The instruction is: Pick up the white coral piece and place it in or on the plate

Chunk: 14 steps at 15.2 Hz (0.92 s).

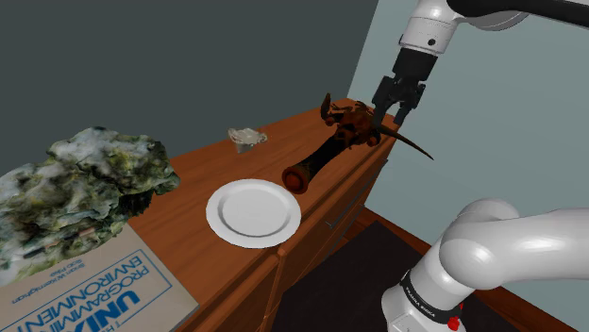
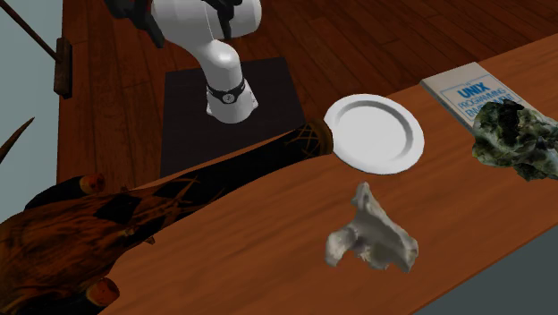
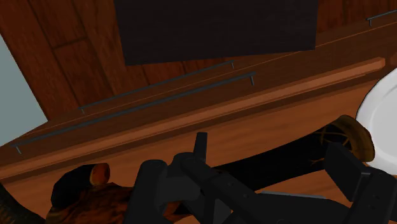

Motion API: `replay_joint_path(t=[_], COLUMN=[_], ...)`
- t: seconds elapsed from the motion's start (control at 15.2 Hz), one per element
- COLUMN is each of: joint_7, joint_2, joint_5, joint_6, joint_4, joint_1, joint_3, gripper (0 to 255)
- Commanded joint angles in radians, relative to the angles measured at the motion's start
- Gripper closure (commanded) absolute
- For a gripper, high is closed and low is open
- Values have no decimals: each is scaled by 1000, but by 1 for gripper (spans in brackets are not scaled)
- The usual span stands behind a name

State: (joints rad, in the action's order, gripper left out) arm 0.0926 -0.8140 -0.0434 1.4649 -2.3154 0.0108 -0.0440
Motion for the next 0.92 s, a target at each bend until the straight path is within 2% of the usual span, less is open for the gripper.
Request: replay_joint_path(t=[0.0,0.4,0.86], joint_7=[0,119,249], joint_2=[0,129,323], joint_5=[0,-78,-133], joint_6=[0,154,321], joint_4=[0,5,74], joint_1=[0,-20,-38], joint_3=[0,89,183], gripper=[0,0,0])
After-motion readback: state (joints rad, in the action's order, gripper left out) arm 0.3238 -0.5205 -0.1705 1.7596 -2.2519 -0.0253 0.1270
